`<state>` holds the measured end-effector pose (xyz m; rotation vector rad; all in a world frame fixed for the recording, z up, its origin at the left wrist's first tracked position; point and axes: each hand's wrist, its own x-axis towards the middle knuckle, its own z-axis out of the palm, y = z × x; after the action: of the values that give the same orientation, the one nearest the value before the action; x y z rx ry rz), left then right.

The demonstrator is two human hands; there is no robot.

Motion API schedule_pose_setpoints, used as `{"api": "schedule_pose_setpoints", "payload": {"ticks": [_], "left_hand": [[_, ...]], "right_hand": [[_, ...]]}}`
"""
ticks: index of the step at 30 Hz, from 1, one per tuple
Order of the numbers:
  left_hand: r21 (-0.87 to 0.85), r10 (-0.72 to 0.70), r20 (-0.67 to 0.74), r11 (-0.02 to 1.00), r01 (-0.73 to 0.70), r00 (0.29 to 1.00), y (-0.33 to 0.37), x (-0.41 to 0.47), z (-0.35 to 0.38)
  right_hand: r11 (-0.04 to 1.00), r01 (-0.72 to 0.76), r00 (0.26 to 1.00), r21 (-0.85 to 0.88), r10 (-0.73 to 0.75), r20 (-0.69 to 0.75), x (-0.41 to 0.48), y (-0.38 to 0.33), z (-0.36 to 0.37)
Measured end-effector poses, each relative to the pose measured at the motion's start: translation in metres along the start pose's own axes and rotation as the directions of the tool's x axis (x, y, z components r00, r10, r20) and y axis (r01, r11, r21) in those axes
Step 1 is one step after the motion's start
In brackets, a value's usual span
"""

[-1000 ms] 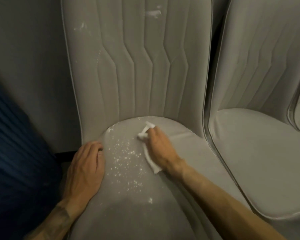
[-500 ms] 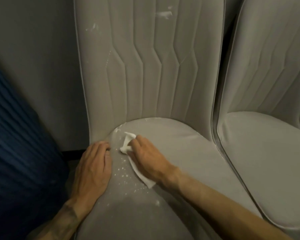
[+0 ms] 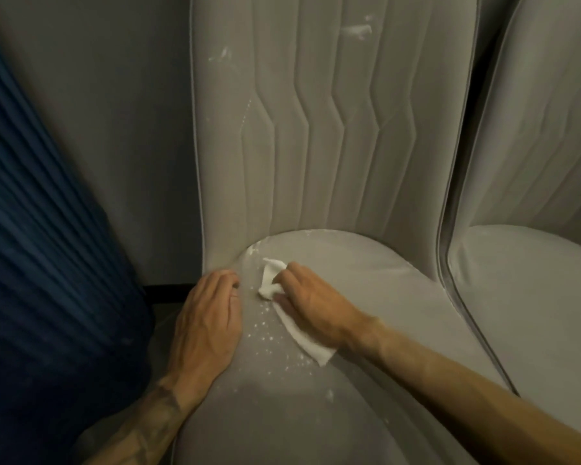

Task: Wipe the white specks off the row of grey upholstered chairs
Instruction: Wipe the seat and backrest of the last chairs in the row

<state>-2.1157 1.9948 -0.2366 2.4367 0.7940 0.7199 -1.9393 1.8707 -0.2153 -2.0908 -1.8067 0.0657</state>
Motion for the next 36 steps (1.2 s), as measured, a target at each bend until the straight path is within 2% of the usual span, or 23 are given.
{"api": "schedule_pose_setpoints", "payload": {"ticks": [2,4,6,7,10,12,15,17,19,21,23,24,25,28,30,31,32,33,36], "left_hand": [[-0.003,0.009,-0.004,1.0,-0.009,1.0,0.0,0.0,0.0],[-0.008,0.016,-0.009,1.0,-0.016,1.0,0.0,0.0,0.0],[-0.009,0.022,-0.016,1.0,-0.022,1.0,-0.002,0.001,0.001],[-0.008,0.025,-0.02,1.0,-0.025,0.999,-0.002,0.002,0.001],[0.008,0.039,-0.018,0.999,-0.039,0.999,-0.002,0.002,0.002],[0.006,0.028,-0.015,1.0,-0.028,0.999,-0.003,0.002,0.001],[0.014,0.036,-0.019,0.999,-0.036,0.999,-0.003,0.001,0.002],[0.015,0.037,-0.023,0.999,-0.037,0.999,-0.002,0.002,0.002],[0.006,0.026,-0.017,1.0,-0.026,1.0,-0.002,0.003,0.002],[0.006,0.037,-0.017,0.999,-0.037,0.999,-0.003,0.003,0.003],[0.001,0.049,-0.016,0.999,-0.049,0.999,-0.004,0.003,0.003],[-0.006,0.047,-0.011,0.999,-0.047,0.999,-0.005,0.003,0.003],[-0.013,0.042,-0.005,0.999,-0.042,0.999,-0.006,0.003,0.004],[-0.017,0.037,0.003,0.999,-0.037,0.999,-0.004,0.002,0.004],[-0.004,0.039,0.004,0.999,-0.039,0.999,-0.002,0.003,0.003],[-0.003,0.04,0.003,0.999,-0.04,0.999,-0.001,0.004,0.003],[0.0,0.044,0.0,0.999,-0.044,0.999,-0.001,0.004,0.003],[0.005,0.049,-0.005,0.999,-0.049,0.999,-0.001,0.003,0.003],[-0.015,0.046,0.004,0.999,-0.046,0.999,-0.003,0.003,0.004]], "right_hand": [[0.995,-0.085,0.995,-0.056,0.083,-0.052,0.006,0.021,-0.008],[0.956,-0.264,0.962,-0.128,0.251,-0.109,0.021,0.031,-0.011],[0.933,-0.328,0.941,-0.149,0.31,-0.135,0.032,0.017,-0.004],[0.948,-0.295,0.951,-0.117,0.281,-0.126,0.031,0.005,0.004],[0.998,-0.054,0.997,-0.014,0.053,-0.059,0.008,-0.028,0.021],[0.999,0.005,1.0,0.036,-0.004,-0.026,-0.006,-0.019,0.01],[0.98,-0.198,0.975,0.007,0.197,-0.1,-0.017,0.035,-0.016],[0.901,-0.428,0.895,-0.065,0.413,-0.168,-0.021,0.07,-0.031],[0.838,-0.532,0.84,-0.126,0.502,-0.208,-0.019,0.067,-0.029],[0.898,-0.438,0.889,-0.038,0.426,-0.167,-0.022,0.037,-0.015],[0.976,-0.206,0.973,0.07,0.212,-0.094,-0.041,0.0,-0.005],[0.991,-0.125,0.991,0.055,0.128,-0.049,-0.054,-0.006,-0.007],[0.993,-0.109,0.994,0.049,0.11,-0.017,-0.065,-0.001,-0.016],[0.959,-0.281,0.956,-0.027,0.277,-0.099,-0.087,0.05,-0.05],[0.866,-0.493,0.862,-0.086,0.473,-0.185,-0.095,0.081,-0.066],[0.812,-0.57,0.815,-0.125,0.54,-0.211,-0.096,0.083,-0.066],[0.79,-0.592,0.802,-0.162,0.556,-0.218,-0.096,0.077,-0.06],[0.811,-0.565,0.821,-0.153,0.532,-0.208,-0.097,0.064,-0.05],[0.95,-0.309,0.948,-0.039,0.305,-0.088,-0.119,0.015,-0.031]]}}
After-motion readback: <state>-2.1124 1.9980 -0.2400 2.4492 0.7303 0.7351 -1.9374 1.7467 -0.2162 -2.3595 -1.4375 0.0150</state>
